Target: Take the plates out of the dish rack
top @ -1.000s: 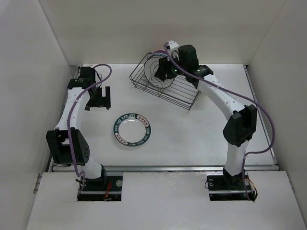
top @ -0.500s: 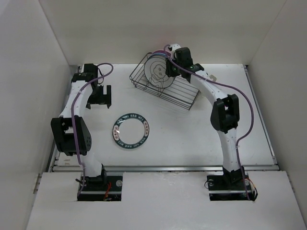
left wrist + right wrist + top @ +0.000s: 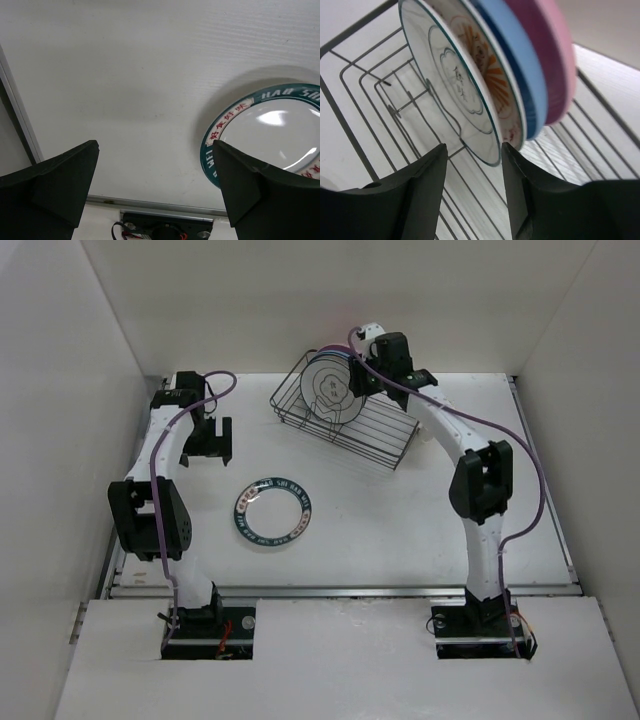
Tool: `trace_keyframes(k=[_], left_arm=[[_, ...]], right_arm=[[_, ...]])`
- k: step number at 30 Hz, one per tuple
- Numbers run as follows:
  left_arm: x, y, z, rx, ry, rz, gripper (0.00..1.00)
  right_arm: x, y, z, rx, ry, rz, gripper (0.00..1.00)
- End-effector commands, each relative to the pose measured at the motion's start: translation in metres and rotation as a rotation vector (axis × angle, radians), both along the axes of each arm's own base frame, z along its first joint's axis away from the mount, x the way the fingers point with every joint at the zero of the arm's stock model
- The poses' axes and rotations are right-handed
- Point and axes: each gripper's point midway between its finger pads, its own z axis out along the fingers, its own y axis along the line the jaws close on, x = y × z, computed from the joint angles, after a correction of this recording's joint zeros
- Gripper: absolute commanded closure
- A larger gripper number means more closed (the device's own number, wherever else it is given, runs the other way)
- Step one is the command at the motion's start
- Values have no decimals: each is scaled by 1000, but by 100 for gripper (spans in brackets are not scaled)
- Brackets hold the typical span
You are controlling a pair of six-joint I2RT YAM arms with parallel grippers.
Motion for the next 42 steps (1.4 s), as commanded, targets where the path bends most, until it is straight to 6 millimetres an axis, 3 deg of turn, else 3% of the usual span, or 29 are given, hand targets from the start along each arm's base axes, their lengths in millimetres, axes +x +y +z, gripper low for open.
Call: trace_keyframes(k=[1, 2, 3, 9, 10, 15, 16, 18, 19, 20, 21, 23, 26, 29, 30, 31, 33, 36, 37, 38, 42], left_arm=[[2, 3, 10, 10, -14, 18, 5], [3, 3, 7, 10, -5, 18, 5], [3, 3, 7, 10, -5, 18, 5], [1, 4, 2, 18, 14, 21, 5], [1, 4, 2, 18, 14, 21, 5], [1, 4, 2, 18, 14, 21, 5], [-2, 6, -1, 27, 25, 23, 5], [-3, 6, -1, 27, 19, 23, 5], [-5, 6, -4, 27, 29, 23, 5], [-5, 6, -4, 27, 29, 23, 5], [-5, 6, -4, 27, 29, 23, 5], [-5, 6, -4, 27, 29, 23, 5], [-5, 6, -4, 27, 29, 23, 5], [-3, 6, -5, 27, 29, 23, 5], [-1, 6, -2, 27, 20, 23, 5], [-3, 7, -2, 35, 29, 26, 5], [-1, 9, 5, 45, 7, 29, 5], [-7, 13, 14, 67, -25, 37, 5], [-9, 13, 12, 67, -28, 37, 5], [-12, 13, 16, 67, -39, 38, 5], [-13, 11, 16, 57, -56, 35, 5]], right_arm=[[8, -22, 57, 6, -142, -65, 47], [11, -21, 60, 8, -146, -65, 47], [14, -20, 48, -2, -124, -64, 49], [24, -12, 30, 9, -104, -52, 52], [28, -10, 18, 2, -89, -52, 54], [31, -2, 14, 17, -78, -18, 63], [27, -3, -1, 4, -47, -18, 63], [23, -7, 12, 9, -69, -26, 63], [21, -7, 14, 11, -75, -26, 59], [19, -10, 9, 1, -64, -35, 48], [19, -12, 16, 2, -77, -44, 46], [15, -11, 10, 1, -58, -32, 46], [14, -4, 13, 23, -62, 5, 55], [26, 3, -7, 23, -49, 13, 64], [31, 5, -5, 27, -60, 13, 68], [35, 9, -24, 24, -34, 25, 81], [35, 11, -33, 18, -5, 33, 100], [35, 8, -10, 10, -65, 38, 100], [29, 1, -24, -19, -52, 25, 100], [25, -5, 5, -19, -113, 14, 100], [19, -27, 50, -93, -238, -27, 100]])
